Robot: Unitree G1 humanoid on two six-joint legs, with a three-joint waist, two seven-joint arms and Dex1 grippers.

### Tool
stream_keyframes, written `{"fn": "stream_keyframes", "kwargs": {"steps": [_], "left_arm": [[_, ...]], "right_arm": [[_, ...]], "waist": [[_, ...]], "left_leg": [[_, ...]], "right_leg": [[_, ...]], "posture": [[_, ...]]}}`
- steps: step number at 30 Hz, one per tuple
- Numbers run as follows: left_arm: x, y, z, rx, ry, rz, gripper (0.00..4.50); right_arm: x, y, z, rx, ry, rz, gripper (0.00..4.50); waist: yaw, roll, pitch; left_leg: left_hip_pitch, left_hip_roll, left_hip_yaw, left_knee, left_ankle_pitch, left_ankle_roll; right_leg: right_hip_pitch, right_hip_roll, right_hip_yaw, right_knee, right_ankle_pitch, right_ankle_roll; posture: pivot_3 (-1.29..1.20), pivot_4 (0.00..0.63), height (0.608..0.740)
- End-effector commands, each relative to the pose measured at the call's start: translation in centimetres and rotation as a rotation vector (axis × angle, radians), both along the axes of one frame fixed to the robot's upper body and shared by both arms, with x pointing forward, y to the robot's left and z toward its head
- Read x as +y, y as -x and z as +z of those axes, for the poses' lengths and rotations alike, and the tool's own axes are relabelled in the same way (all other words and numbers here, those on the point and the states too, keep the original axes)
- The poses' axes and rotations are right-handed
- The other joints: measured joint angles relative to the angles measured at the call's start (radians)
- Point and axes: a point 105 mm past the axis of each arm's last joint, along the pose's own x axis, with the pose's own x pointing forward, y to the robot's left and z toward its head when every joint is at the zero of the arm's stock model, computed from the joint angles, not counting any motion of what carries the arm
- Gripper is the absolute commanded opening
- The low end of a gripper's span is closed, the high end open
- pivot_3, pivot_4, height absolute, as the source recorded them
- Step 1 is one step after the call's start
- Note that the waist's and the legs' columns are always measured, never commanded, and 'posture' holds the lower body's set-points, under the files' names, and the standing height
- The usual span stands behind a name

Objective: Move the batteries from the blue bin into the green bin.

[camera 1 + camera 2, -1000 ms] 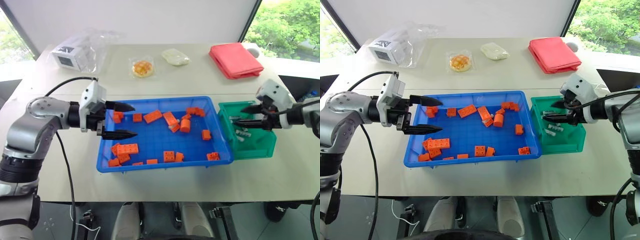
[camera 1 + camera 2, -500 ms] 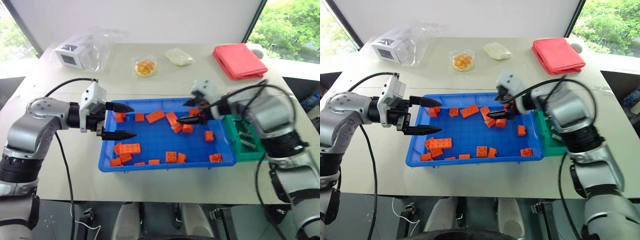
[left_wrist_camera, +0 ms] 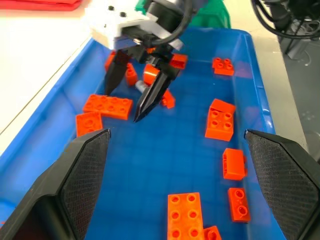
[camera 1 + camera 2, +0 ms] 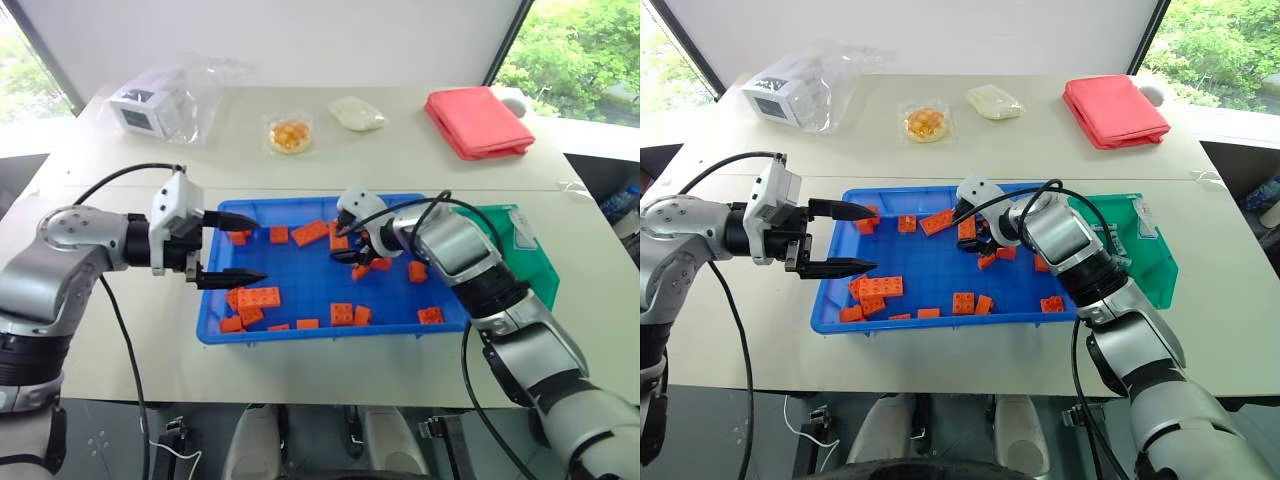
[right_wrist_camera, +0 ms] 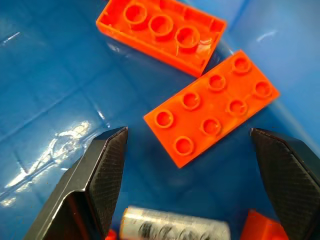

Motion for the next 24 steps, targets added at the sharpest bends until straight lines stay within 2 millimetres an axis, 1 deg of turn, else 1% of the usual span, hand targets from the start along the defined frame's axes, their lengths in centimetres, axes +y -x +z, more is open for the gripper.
{"fn": "stream_keyframes", "kwargs": {"steps": [1,3,4,6,9,11,13,15,18,21,22,24], "left_arm": [[0.0,0.4,1.2,-0.051,0.008,-0.002,4.50],[0.0,0.4,1.1,-0.052,0.008,0.001,4.50],[0.0,0.4,1.1,-0.052,0.009,0.002,4.50],[0.0,0.4,1.1,-0.051,0.010,0.003,4.50],[0.1,0.4,1.0,-0.048,-0.002,-0.002,4.50],[0.2,0.2,1.1,-0.049,-0.003,-0.002,4.50],[0.2,0.0,1.2,-0.052,-0.002,-0.004,4.50],[0.0,-0.1,1.3,-0.055,0.001,-0.010,4.50],[-0.1,-0.2,1.3,-0.057,0.002,-0.019,4.50],[-0.4,-0.2,1.1,-0.058,0.005,-0.026,4.50],[-0.4,-0.2,1.1,-0.058,0.005,-0.028,4.50],[-0.4,-0.2,1.2,-0.062,0.006,-0.026,4.50]], "right_arm": [[0.6,-0.4,0.7,-0.044,-0.011,0.017,3.18],[0.8,-0.4,0.9,-0.050,-0.017,0.030,2.19],[1.0,-0.3,1.1,-0.059,-0.024,0.044,1.79],[1.1,0.1,2.1,-0.063,-0.037,0.080,1.79],[0.5,0.6,4.3,-0.077,-0.035,0.139,1.79],[-0.1,1.6,5.8,-0.071,-0.013,0.221,1.79],[-0.8,2.4,6.7,-0.062,0.023,0.291,1.79],[-1.5,2.6,7.1,-0.057,0.052,0.326,1.79],[-2.3,2.6,6.9,-0.097,0.131,0.405,2.53],[-3.0,1.9,5.9,-0.163,0.232,0.495,4.07],[-3.0,1.7,5.6,-0.173,0.247,0.512,4.48],[-3.1,1.0,5.0,-0.205,0.289,0.547,4.48]], "waist": [[-0.001,0.000,0.000],[-0.002,0.000,0.000],[-0.002,0.000,0.000],[-0.001,0.000,0.000],[0.001,0.000,0.000],[0.002,0.000,0.000],[0.002,0.000,0.000],[0.002,0.000,0.000],[-0.002,0.000,0.000],[-0.003,0.000,0.000],[-0.003,0.000,0.000],[-0.001,0.000,0.000]], "left_leg": [[0.000,0.000,0.000,0.000,0.000,0.000],[0.000,0.000,0.000,0.000,0.000,0.000],[0.000,0.000,0.000,0.000,0.000,0.000],[0.000,0.000,0.000,0.000,0.000,0.000],[0.000,0.000,0.000,0.000,0.000,0.000],[0.000,0.000,0.000,0.000,0.000,0.000],[0.000,0.000,0.000,0.000,0.000,0.000],[0.000,0.000,0.000,0.000,0.000,0.000],[0.000,0.000,0.000,0.000,0.000,0.000],[0.000,0.000,0.000,-0.001,0.000,0.000],[0.000,0.000,0.000,-0.001,0.000,0.000],[0.000,0.000,0.000,0.000,0.000,0.000]], "right_leg": [[0.000,0.000,0.000,0.000,0.000,0.000],[0.000,0.000,0.000,0.000,0.000,0.000],[0.000,0.000,0.000,0.000,0.000,0.000],[0.000,0.000,0.000,0.000,0.000,0.000],[0.000,0.000,0.000,0.000,0.000,0.000],[0.000,0.000,0.000,0.000,0.000,0.000],[0.000,0.000,0.000,0.000,0.000,0.000],[0.000,0.000,0.000,0.000,0.000,0.000],[0.000,0.001,0.000,0.000,0.000,0.000],[0.000,0.001,0.000,0.000,0.000,0.000],[0.000,0.001,0.000,0.000,0.000,0.000],[0.000,0.001,0.000,0.000,0.000,0.000]], "posture": [[0.00,0.150,0.734],[0.00,0.150,0.734],[0.00,0.150,0.734],[0.00,0.150,0.734],[0.00,0.150,0.734],[0.00,0.150,0.734],[0.00,0.150,0.734],[0.00,0.150,0.734],[0.00,0.150,0.734],[0.00,0.150,0.734],[0.00,0.150,0.734],[0.00,0.150,0.734]]}}
